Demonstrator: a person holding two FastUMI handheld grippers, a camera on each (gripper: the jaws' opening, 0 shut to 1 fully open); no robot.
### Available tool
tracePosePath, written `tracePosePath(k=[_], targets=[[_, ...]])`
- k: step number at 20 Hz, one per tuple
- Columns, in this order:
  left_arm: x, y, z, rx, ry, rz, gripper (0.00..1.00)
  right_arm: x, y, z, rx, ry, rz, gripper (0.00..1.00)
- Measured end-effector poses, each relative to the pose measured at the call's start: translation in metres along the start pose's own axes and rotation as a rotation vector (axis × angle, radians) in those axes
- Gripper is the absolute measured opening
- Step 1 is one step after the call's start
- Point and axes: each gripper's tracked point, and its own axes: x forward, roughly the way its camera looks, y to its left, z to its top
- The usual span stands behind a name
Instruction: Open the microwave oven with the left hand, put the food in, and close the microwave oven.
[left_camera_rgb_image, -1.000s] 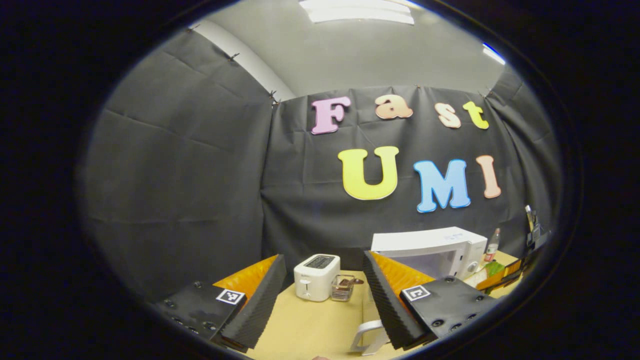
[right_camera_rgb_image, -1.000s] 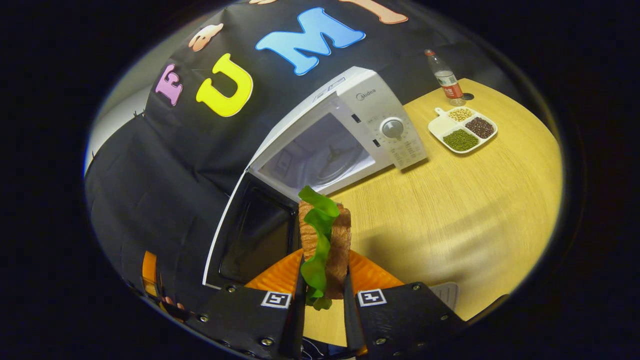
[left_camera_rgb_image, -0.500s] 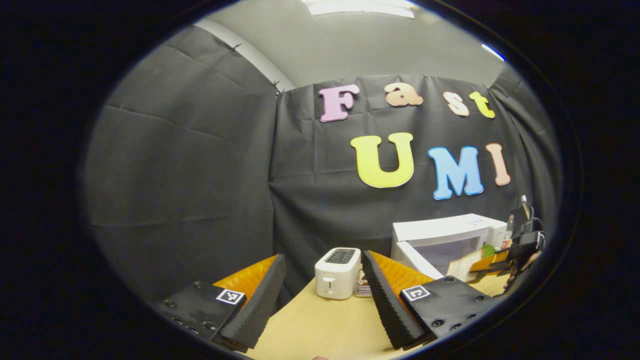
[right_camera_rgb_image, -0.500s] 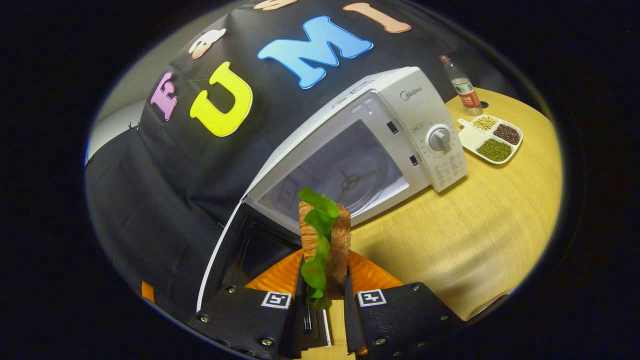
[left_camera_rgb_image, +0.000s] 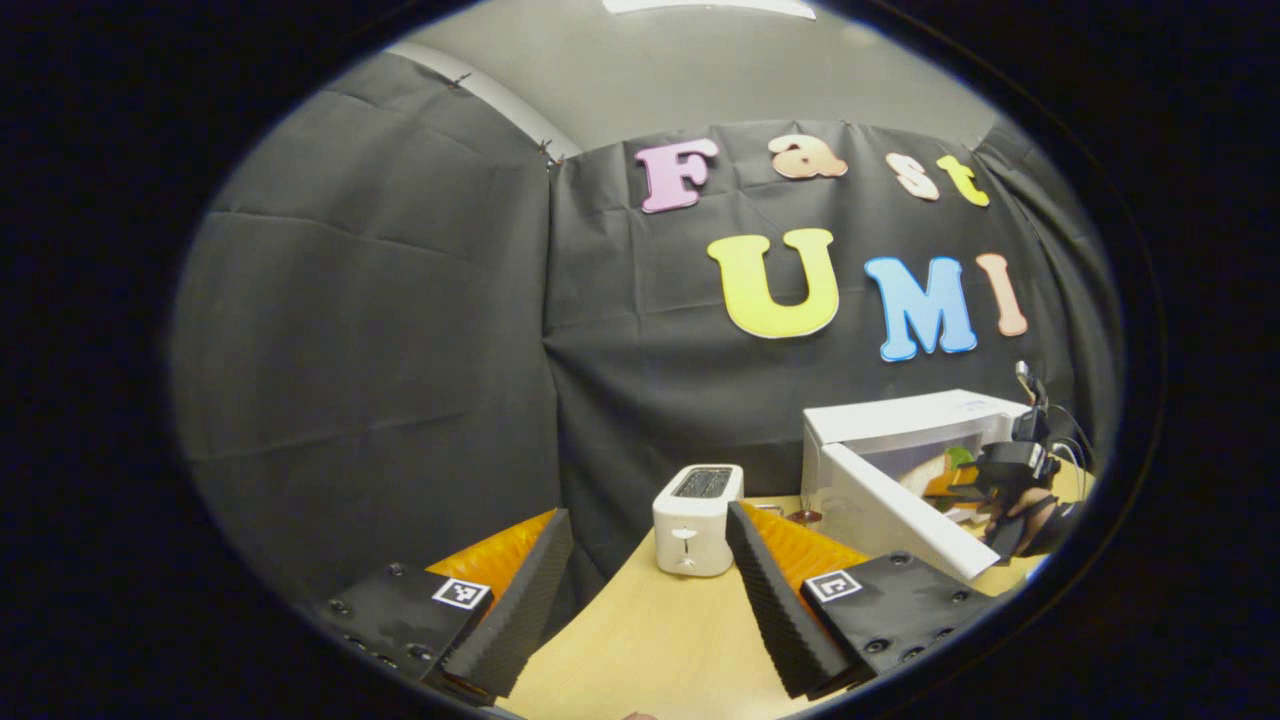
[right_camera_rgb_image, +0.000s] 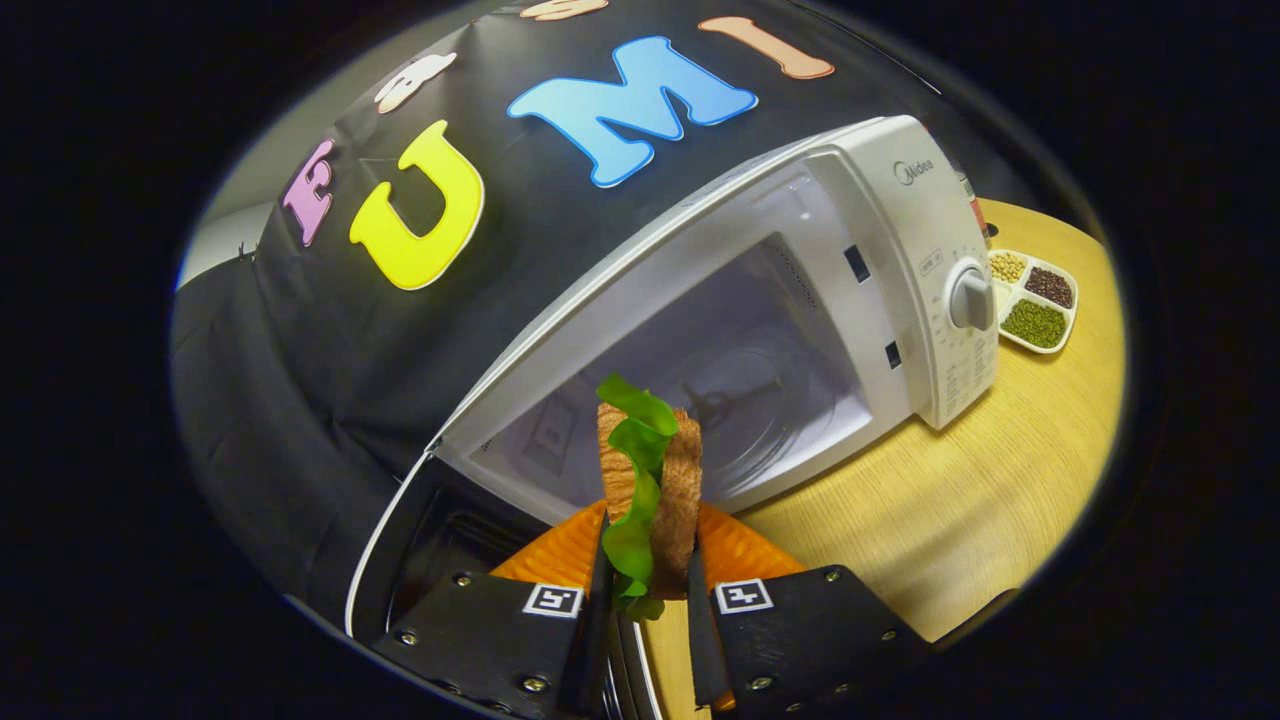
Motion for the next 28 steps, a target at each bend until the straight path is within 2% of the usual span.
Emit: tracePosePath(k=[3, 9, 10, 12, 13, 16, 17, 18, 20, 21, 22, 25, 28], targets=[[0.000, -0.002, -0.013, -0.028, 0.033, 0.002, 1.00, 0.022, -0.003, 0.004, -0.019, -0.029, -0.011, 0.34], [-0.002, -0.004, -0.038, 0.037, 0.098, 0.012, 0.94, 0.063, -0.006, 0.007, -0.006, -0.040, 0.005, 0.34], [-0.003, -0.003, -0.044, 0.040, 0.112, 0.013, 1.00, 0.068, -0.009, 0.007, 0.008, -0.029, -0.005, 0.34], [-0.003, 0.000, -0.050, 0.030, 0.126, 0.020, 0.98, 0.075, -0.019, 0.003, 0.027, -0.007, -0.049, 0.34], [0.000, 0.001, -0.052, 0.026, 0.126, 0.025, 0.98, 0.077, -0.026, 0.002, 0.018, -0.002, -0.076, 0.39], [0.002, 0.003, -0.050, 0.027, 0.116, 0.035, 0.99, 0.073, -0.042, 0.001, -0.026, -0.012, -0.156, 0.46], [0.003, 0.001, -0.052, 0.027, 0.115, 0.036, 1.00, 0.074, -0.047, 0.001, -0.039, -0.017, -0.174, 0.57], [0.003, 0.001, -0.053, 0.027, 0.116, 0.035, 1.00, 0.072, -0.051, 0.002, -0.051, -0.013, -0.197, 0.59], [0.004, -0.003, -0.058, 0.022, 0.120, 0.028, 1.00, 0.066, -0.066, -0.001, -0.089, -0.003, -0.255, 0.76], [0.003, -0.006, -0.059, 0.022, 0.120, 0.021, 1.00, 0.061, -0.072, 0.001, -0.118, -0.004, -0.281, 0.88], [0.003, -0.010, -0.059, 0.022, 0.119, 0.013, 1.00, 0.057, -0.075, 0.002, -0.137, 0.003, -0.285, 0.96], [0.004, -0.021, -0.065, 0.016, 0.133, -0.010, 1.00, 0.041, -0.080, 0.008, -0.197, 0.020, -0.289, 0.98], [0.005, -0.037, -0.075, -0.014, 0.145, -0.036, 1.00, 0.018, -0.070, 0.024, -0.262, -0.011, -0.252, 0.98]])
